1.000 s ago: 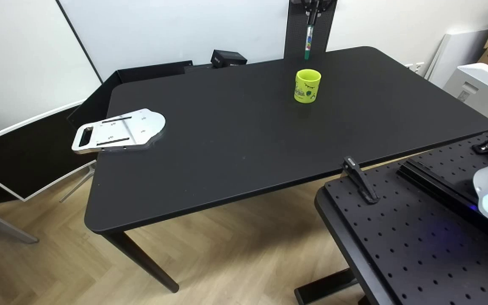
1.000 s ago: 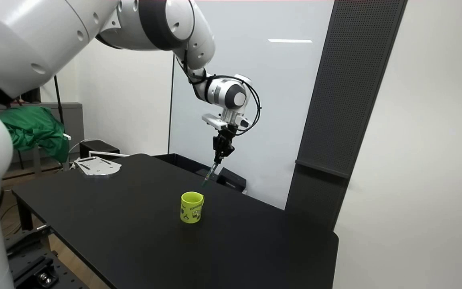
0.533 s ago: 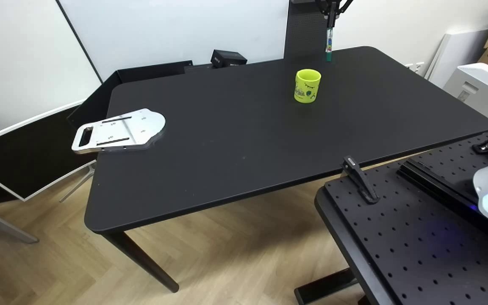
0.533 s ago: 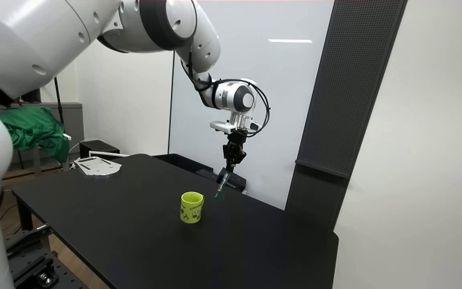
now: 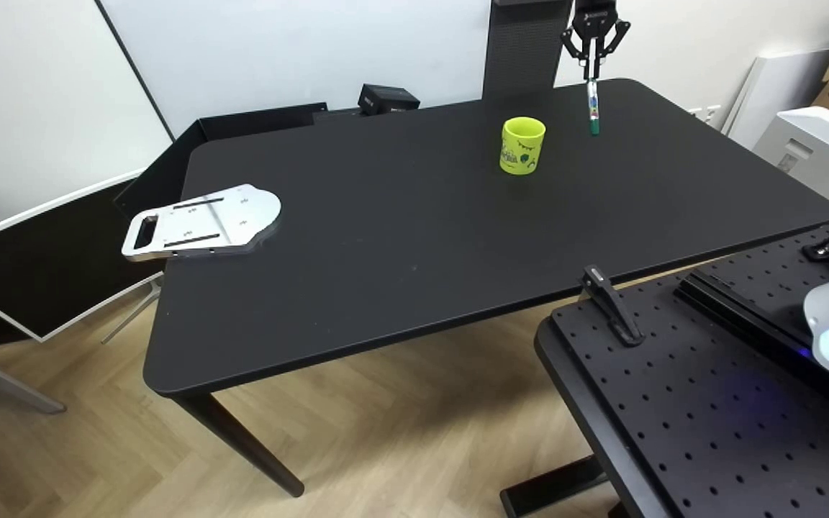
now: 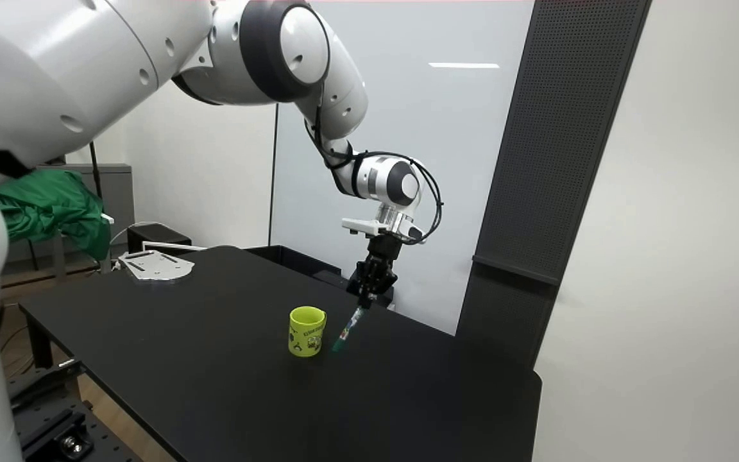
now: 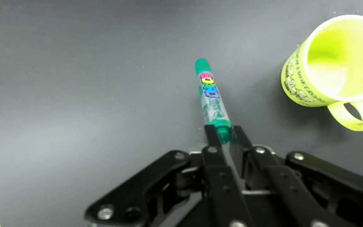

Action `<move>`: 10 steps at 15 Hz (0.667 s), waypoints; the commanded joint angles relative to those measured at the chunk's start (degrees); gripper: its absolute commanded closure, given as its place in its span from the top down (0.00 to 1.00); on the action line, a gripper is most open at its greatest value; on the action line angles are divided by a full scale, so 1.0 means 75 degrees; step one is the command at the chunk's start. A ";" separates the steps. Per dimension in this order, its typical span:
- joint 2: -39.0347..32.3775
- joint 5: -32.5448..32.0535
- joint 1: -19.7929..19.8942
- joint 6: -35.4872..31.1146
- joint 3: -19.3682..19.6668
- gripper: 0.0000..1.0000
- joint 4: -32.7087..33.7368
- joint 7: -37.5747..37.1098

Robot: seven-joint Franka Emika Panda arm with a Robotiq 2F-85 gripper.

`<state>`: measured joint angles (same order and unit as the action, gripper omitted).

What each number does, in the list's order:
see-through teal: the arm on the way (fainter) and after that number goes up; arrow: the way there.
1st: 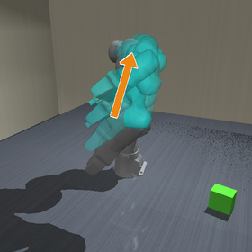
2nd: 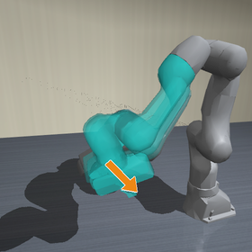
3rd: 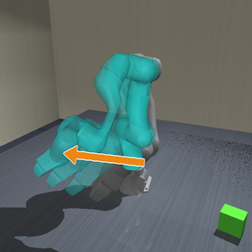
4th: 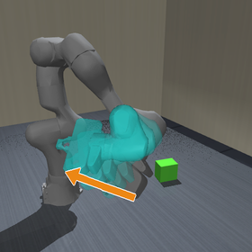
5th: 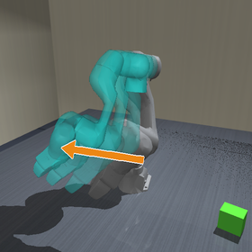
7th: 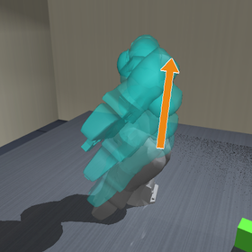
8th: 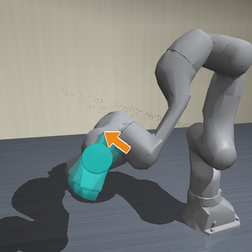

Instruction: Pick the marker from the cup and put it on the table

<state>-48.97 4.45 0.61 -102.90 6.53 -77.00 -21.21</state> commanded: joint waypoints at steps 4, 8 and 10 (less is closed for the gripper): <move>-0.0855 0.0090 0.0416 0.0561 -0.0047 0.04 0.0639 0.0233; -0.1284 0.0241 0.0630 0.0443 -0.0137 0.04 0.0826 0.0599; -0.1477 0.0321 0.0690 0.0491 -0.0147 0.04 0.0966 0.0704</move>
<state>-56.91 5.83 4.32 -101.01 6.37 -74.21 -16.89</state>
